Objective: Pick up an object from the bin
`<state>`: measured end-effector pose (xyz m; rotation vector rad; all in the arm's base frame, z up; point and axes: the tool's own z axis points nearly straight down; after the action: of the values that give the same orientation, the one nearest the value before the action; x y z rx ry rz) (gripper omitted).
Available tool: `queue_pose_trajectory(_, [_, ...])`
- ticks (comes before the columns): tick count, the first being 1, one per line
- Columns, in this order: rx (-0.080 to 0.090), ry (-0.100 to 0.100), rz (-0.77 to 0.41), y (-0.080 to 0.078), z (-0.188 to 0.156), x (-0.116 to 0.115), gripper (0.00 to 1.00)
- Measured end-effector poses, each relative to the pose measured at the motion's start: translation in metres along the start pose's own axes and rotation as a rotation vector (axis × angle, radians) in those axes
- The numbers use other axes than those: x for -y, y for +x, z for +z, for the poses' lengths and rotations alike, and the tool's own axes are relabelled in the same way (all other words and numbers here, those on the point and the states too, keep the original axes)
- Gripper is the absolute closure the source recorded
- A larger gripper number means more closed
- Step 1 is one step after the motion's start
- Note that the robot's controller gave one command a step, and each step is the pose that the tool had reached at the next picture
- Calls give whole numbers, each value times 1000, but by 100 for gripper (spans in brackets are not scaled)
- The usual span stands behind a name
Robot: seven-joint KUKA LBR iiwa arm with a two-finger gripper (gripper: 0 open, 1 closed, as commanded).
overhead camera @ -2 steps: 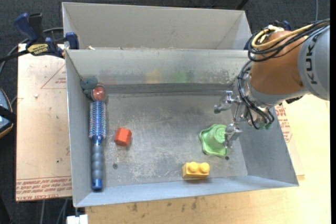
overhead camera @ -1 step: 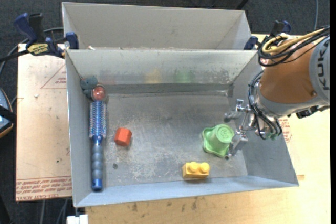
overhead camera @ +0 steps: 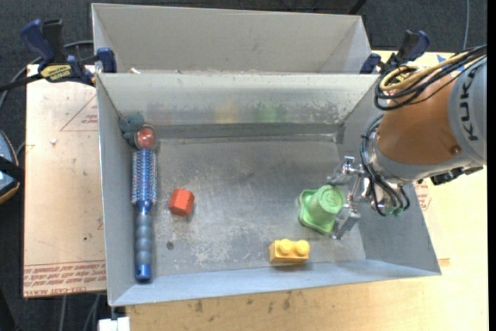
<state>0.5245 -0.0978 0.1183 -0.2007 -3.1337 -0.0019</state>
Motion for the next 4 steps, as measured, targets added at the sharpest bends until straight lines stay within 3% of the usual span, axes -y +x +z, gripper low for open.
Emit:
queue_pose_trajectory(1, [27,-1,166,-1,40,-3,0])
queue_pose_trajectory(2, [22,1,209,-9,40,-10,0])
queue_pose_trajectory(3, [23,1,209,-9,40,-10,100])
queue_pose_trajectory(4, [11,-1,206,-11,-39,-10,100])
